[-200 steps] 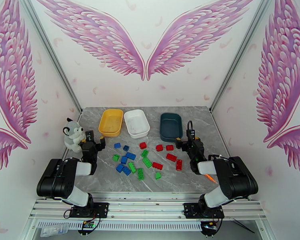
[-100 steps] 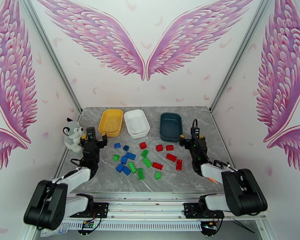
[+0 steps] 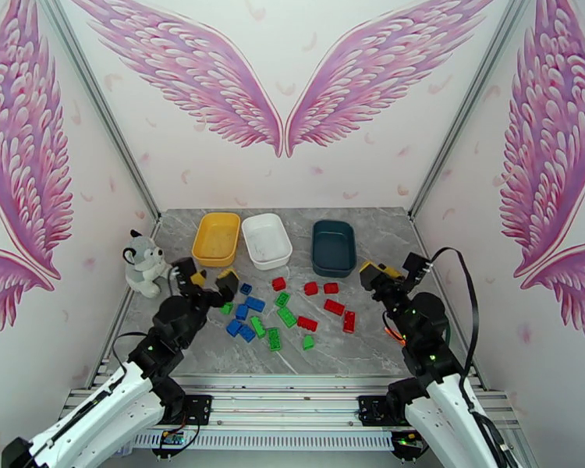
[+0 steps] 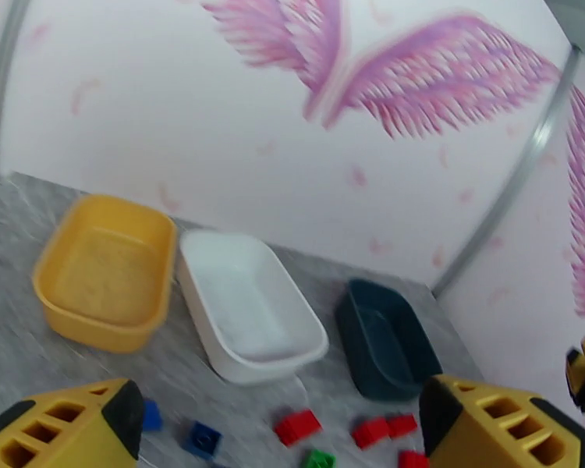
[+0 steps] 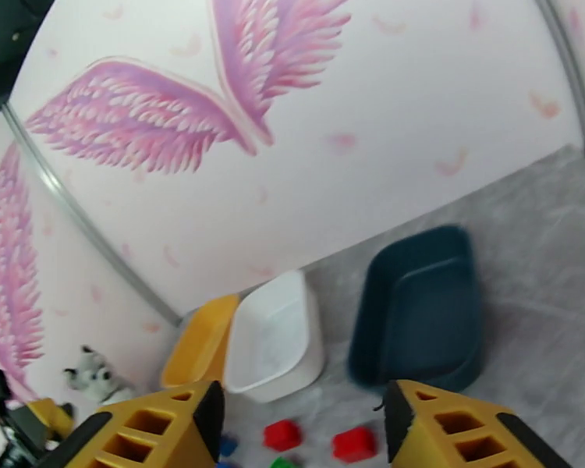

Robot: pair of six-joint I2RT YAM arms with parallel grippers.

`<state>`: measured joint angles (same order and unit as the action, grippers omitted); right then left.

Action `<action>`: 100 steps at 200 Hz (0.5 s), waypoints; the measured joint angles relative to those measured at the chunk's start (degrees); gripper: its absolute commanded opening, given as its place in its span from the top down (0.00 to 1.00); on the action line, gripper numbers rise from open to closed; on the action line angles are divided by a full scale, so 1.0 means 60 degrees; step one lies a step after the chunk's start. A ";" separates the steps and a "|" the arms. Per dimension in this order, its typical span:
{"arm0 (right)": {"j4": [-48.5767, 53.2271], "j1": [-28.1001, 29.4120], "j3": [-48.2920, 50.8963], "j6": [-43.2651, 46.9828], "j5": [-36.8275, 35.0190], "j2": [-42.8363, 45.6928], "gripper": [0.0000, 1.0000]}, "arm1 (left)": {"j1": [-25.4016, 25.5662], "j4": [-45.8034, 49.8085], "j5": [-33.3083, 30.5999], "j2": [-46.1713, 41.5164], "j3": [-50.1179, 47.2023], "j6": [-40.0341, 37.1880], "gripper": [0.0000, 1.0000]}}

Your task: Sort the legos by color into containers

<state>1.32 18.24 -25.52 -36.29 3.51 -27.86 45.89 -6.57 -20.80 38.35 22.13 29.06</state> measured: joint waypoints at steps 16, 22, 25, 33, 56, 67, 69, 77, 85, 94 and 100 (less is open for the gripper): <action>0.0674 0.1042 0.0423 -0.0044 -0.0095 0.0594 0.40 | 0.1290 0.0066 -0.0510 0.0007 -0.0758 0.0015 0.01; 0.0900 0.1402 0.0579 -0.0025 -0.0259 0.0707 0.40 | 0.1592 0.0011 -0.0750 0.0015 -0.1038 0.0011 0.01; 0.0984 0.1577 0.0656 -0.0018 -0.0353 0.0732 0.40 | 0.1679 -0.0033 -0.0827 0.0015 -0.1133 0.0011 0.01; 0.1158 0.2011 0.0900 0.0018 -0.0681 0.0736 0.39 | 0.1891 -0.0146 -0.1096 0.0011 -0.1443 0.0007 0.01; 0.1209 0.2947 0.1639 0.0168 -0.1519 0.0127 0.35 | 0.2007 -0.0149 -0.1559 0.0029 -0.1570 -0.0186 0.01; 0.1173 0.3370 0.1858 0.0313 -0.1982 -0.0543 0.31 | 0.2007 0.0058 -0.1708 0.0029 -0.1304 -0.0342 0.01; 0.1169 0.3417 0.1876 0.0310 -0.2036 -0.0634 0.30 | 0.2007 0.0062 -0.1727 0.0029 -0.1257 -0.0357 0.01; 0.1104 0.3687 0.1905 0.0404 -0.2335 -0.1290 0.29 | 0.2007 0.0135 -0.1767 0.0029 -0.0980 -0.0495 0.01; 0.0933 0.3887 0.1898 0.0506 -0.2565 -0.1902 0.28 | 0.2007 0.0124 -0.1792 0.0029 -0.0714 -0.0630 0.01; 0.0831 0.4047 0.1800 0.0597 -0.2772 -0.2594 0.27 | 0.2004 0.0069 -0.1836 0.0029 -0.0430 -0.0783 0.01; 0.0841 0.4164 0.1628 0.0674 -0.2922 -0.3111 0.27 | 0.1989 0.0015 -0.1858 0.0029 -0.0270 -0.0867 0.01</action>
<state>6.37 43.22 -15.75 -32.25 -14.02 -46.52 57.82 -6.48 -31.94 38.52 20.51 23.86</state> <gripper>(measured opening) 0.722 0.987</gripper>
